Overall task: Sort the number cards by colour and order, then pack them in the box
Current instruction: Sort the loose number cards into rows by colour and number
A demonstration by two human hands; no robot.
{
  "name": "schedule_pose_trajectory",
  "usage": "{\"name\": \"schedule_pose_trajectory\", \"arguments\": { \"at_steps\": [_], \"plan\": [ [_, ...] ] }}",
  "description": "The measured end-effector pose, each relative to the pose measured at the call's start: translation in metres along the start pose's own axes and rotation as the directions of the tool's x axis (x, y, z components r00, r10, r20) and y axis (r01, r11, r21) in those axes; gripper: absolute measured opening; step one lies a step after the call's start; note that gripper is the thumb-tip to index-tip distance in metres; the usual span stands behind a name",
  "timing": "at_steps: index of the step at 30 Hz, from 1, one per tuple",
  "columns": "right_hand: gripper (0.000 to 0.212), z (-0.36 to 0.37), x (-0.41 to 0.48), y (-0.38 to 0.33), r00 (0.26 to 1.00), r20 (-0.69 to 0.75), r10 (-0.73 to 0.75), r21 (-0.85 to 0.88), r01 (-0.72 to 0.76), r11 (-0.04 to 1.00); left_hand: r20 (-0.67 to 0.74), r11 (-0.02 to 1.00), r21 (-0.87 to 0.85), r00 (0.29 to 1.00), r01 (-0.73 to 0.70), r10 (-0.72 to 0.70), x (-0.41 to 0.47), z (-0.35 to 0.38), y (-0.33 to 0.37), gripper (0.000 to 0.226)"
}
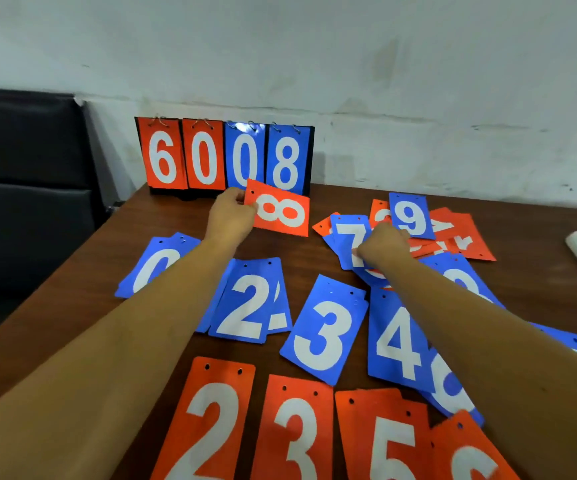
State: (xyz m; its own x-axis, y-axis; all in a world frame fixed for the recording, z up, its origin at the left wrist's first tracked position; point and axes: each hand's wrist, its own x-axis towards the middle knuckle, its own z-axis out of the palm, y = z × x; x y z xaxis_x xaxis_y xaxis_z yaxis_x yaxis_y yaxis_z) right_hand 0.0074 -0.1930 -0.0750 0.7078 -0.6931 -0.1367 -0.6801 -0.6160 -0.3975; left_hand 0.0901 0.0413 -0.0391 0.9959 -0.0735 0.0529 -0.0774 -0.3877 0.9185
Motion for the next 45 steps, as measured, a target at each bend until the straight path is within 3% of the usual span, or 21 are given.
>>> {"name": "schedule_pose_trajectory", "arguments": {
  "at_steps": [3, 6, 9, 11, 15, 18, 19, 21, 25, 27, 34, 37, 39, 42, 45],
  "plan": [
    [0.043, -0.010, -0.007, 0.001, 0.997, 0.073, 0.009, -0.003, -0.009, 1.000, -0.012, 0.988, -0.151, 0.999, -0.044, 0.043, -0.027, -0.022, 0.015, 0.010],
    [0.050, -0.023, -0.013, -0.002, 0.989, 0.146, 0.039, 0.024, -0.043, 0.999, 0.026, 0.963, -0.267, 1.000, 0.020, -0.014, -0.052, -0.033, 0.021, 0.010],
    [0.032, -0.025, -0.014, 0.001, 0.990, 0.139, 0.012, 0.248, -0.047, 0.968, 0.068, 0.910, -0.384, 0.988, 0.157, -0.142, -0.071, -0.039, 0.019, 0.005],
    [0.016, -0.028, -0.023, 0.003, 0.997, 0.075, -0.021, 0.503, -0.020, 0.864, 0.088, 0.888, -0.411, 0.979, 0.205, -0.185, -0.083, -0.044, 0.014, 0.007],
    [0.025, -0.056, -0.055, 0.001, 0.994, -0.064, -0.094, 0.803, 0.107, 0.586, 0.136, 0.858, -0.489, 0.985, 0.161, -0.107, -0.106, -0.058, 0.013, 0.016],
    [0.006, -0.090, -0.093, 0.001, 0.967, 0.031, -0.251, 0.955, 0.046, 0.293, 0.175, 0.867, -0.486, 0.984, 0.110, -0.027, -0.127, -0.071, 0.019, 0.026],
    [0.010, -0.099, -0.109, 0.004, 0.950, 0.070, -0.305, 0.980, -0.008, 0.199, 0.187, 0.884, -0.458, 0.982, 0.095, -0.009, -0.134, -0.075, 0.020, 0.031],
    [0.021, -0.111, -0.139, 0.013, 0.917, 0.126, -0.378, 0.990, -0.092, 0.107, 0.191, 0.930, -0.359, 0.982, 0.077, -0.008, -0.147, -0.081, 0.021, 0.036],
    [0.037, -0.109, -0.200, 0.032, 0.890, 0.204, -0.409, 0.978, -0.164, 0.130, 0.202, 0.948, -0.301, 0.978, 0.105, -0.044, -0.180, -0.088, 0.027, 0.035],
    [0.030, -0.102, -0.228, 0.038, 0.896, 0.234, -0.378, 0.971, -0.193, 0.143, 0.235, 0.947, -0.306, 0.972, 0.099, -0.026, -0.202, -0.084, 0.034, 0.031],
    [0.015, -0.087, -0.298, 0.078, 0.960, 0.255, -0.119, 0.860, -0.169, 0.481, 0.347, 0.893, -0.404, 0.936, 0.198, -0.051, -0.275, -0.053, 0.046, 0.032],
    [0.028, -0.079, -0.310, 0.105, 0.975, 0.204, -0.084, 0.865, -0.140, 0.482, 0.437, 0.880, -0.415, 0.899, 0.231, -0.030, -0.302, -0.037, 0.045, 0.034],
    [0.031, -0.078, -0.320, 0.122, 0.981, 0.178, -0.076, 0.867, -0.119, 0.484, 0.489, 0.933, -0.322, 0.872, 0.158, 0.021, -0.319, -0.027, 0.045, 0.038],
    [0.029, -0.078, -0.331, 0.143, 0.974, 0.210, -0.086, 0.877, -0.148, 0.457, 0.473, 0.973, -0.228, 0.876, 0.018, 0.095, -0.334, -0.015, 0.044, 0.034],
    [0.025, -0.088, -0.341, 0.158, 0.958, 0.273, -0.085, 0.873, -0.210, 0.441, 0.446, 0.979, -0.201, 0.893, 0.043, 0.053, -0.344, -0.005, 0.046, 0.025]
  ]
}}
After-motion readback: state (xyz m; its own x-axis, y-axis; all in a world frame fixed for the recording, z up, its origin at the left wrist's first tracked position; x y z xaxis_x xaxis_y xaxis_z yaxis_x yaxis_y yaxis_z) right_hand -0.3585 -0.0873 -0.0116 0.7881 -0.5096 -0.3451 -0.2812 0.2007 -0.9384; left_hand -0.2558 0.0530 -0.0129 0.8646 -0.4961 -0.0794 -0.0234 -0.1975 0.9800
